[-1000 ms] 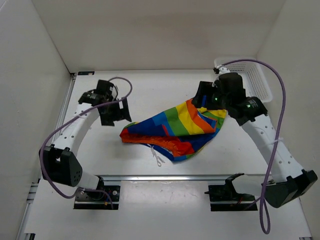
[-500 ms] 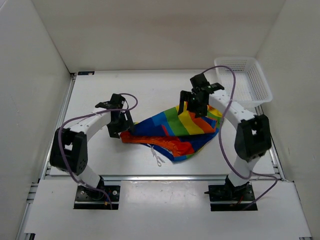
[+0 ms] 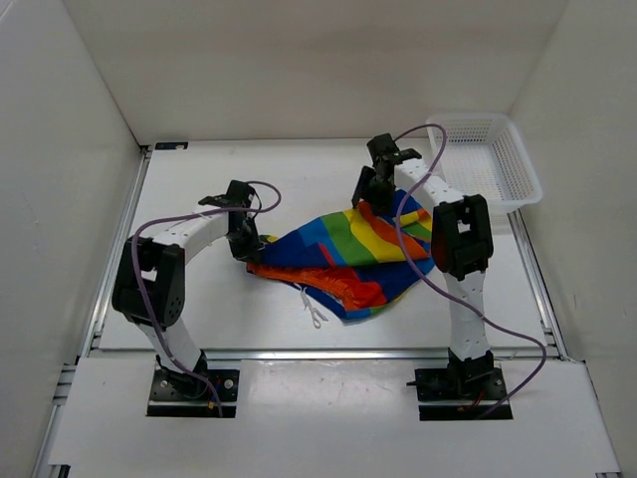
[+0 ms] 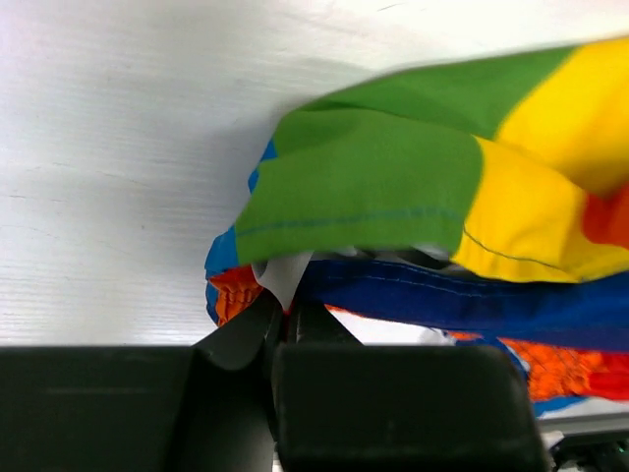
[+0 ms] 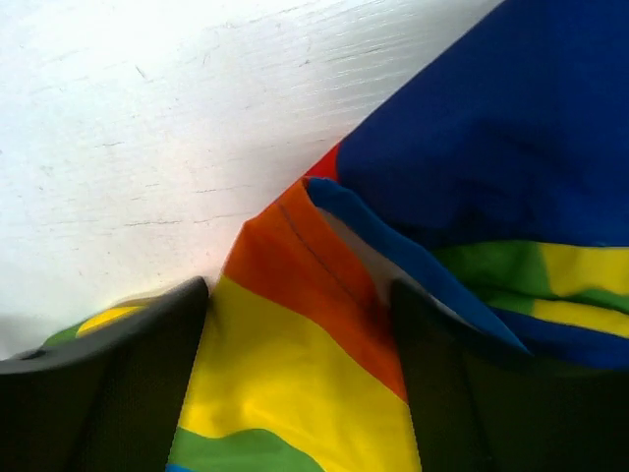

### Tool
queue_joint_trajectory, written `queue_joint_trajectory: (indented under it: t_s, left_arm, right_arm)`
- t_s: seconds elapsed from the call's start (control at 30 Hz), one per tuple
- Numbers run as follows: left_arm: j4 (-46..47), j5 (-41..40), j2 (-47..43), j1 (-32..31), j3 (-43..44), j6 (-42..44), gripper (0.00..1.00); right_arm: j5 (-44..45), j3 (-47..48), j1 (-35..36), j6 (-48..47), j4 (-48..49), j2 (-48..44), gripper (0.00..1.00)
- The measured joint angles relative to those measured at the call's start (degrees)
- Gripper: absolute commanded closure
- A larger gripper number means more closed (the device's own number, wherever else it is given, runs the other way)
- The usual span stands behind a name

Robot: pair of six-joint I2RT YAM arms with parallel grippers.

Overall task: Fold and stack the shorts
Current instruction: Flatten the shorts out

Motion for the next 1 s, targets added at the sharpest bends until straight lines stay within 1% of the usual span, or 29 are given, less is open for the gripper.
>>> queue_joint_trajectory:
  t_s: [0.03,0.07,0.1,0.17,0.23,0.3,0.33,0.37,0.4,0.43,0.47,0.53,0.57,0.6,0.63,0.67,0.7,0.73,0.77,0.8,0.83,0.87,0.9,0.93,1.0]
  left_arm:
    - [-0.2,0.2,-0.4,0.0,0.4,0.2,0.9]
    - [-0.3,0.4,-0.8,0.0,0.9,0.5,0.9]
    - [-0.8,0.5,-1.3,0.0,1.7,0.7,0.9]
    - [-2.6,0.1,-1.6,0.0,4.4,1.2,0.9]
    - [-5.3,-1.0,-1.4,0.2,9.6,2.1,0.9]
    - [-10.1,-1.9,0.1,0.8,20.7,3.6,0.9]
    - [-10.6,-2.3,0.5,1.1,24.0,4.0,0.9]
    - [-13.3,-2.7,1.5,1.8,30.2,4.5,0.9]
    - [-15.1,-3.2,3.1,2.7,38.6,5.2,0.9]
    - [-15.7,-3.5,3.8,3.2,43.5,5.5,0.9]
    - [-17.3,-3.7,4.8,3.8,49.7,5.9,0.9]
    - [-18.6,-4.0,5.1,4.8,58.6,6.7,0.9]
    - [-20.1,-4.3,2.3,5.8,65.3,7.3,0.9]
    - [-19.8,-4.0,0.6,5.8,64.7,7.4,0.9]
    - [-17.2,-3.4,-3.0,5.7,59.7,7.6,0.9]
    - [-16.8,-2.7,-6.6,5.5,54.6,7.7,0.9]
    - [-15.6,-2.1,-11.3,5.0,47.5,7.6,0.81]
    - [-16.0,-1.3,-15.5,4.4,41.6,7.5,0.66]
    - [-15.2,-0.8,-20.0,3.5,34.8,7.2,0.52]
    - [-15.1,-0.3,-24.0,2.9,28.8,6.7,0.33]
    - [-14.3,-0.1,-28.6,2.7,21.7,5.7,0.16]
    - [-14.6,0.0,-31.7,2.8,16.4,4.7,0.0]
    - [-15.6,0.1,-34.6,2.9,11.1,3.6,0.0]
    - [-15.7,0.2,-36.3,2.9,7.2,2.3,0.0]
    - [-17.4,0.0,-37.3,3.1,2.2,0.9,0.0]
  right_arm:
    - [-0.8,0.2,0.0,0.2,0.1,0.5,0.79]
    - [-1.6,0.4,0.0,0.7,0.3,0.9,0.95]
    - [-2.5,0.8,0.0,1.0,0.4,1.1,1.0]
    - [-4.0,2.9,0.0,2.0,-0.1,1.3,1.0]
    - [-5.1,6.5,0.0,2.2,0.2,1.4,1.0]
    - [-6.0,11.3,0.0,2.1,0.2,1.4,1.0]
    - [-6.3,14.5,-0.1,2.1,0.6,1.3,1.0]
    - [-6.7,17.1,-0.2,2.1,0.6,1.1,1.0]
    - [-7.1,20.9,-0.4,2.1,0.8,0.9,1.0]
    - [-7.4,24.1,-0.5,2.0,1.6,0.1,1.0]
    - [-7.5,25.4,-0.7,1.9,2.1,-0.4,1.0]
    - [-7.9,28.3,-1.2,0.7,3.0,-3.7,1.0]
    - [-8.5,30.2,-1.9,-0.7,5.1,-10.6,1.0]
    - [-8.5,28.9,-2.0,-1.6,6.8,-13.1,1.0]
    - [-8.5,23.4,-2.3,-3.0,9.5,-17.6,1.0]
    - [-8.7,18.1,-2.3,-4.2,9.6,-22.7,1.0]
    - [-8.6,12.0,-2.2,-5.5,10.6,-27.9,1.0]
    - [-8.7,6.8,-1.9,-6.4,11.0,-32.6,1.0]
    - [-8.1,-1.5,-1.5,-7.7,13.7,-38.9,1.0]
    - [-7.6,-8.8,-1.2,-8.9,13.8,-44.9,0.88]
    - [-6.8,-14.2,-1.1,-9.5,14.0,-49.1,0.73]
    - [-5.5,-20.9,-0.8,-10.4,15.0,-53.8,0.57]
    - [-4.1,-26.4,-0.5,-11.0,14.3,-57.3,0.33]
    - [-3.2,-30.1,-0.2,-11.6,13.5,-59.6,0.25]
    - [-0.2,-38.4,0.6,-11.5,12.2,-63.5,0.2]
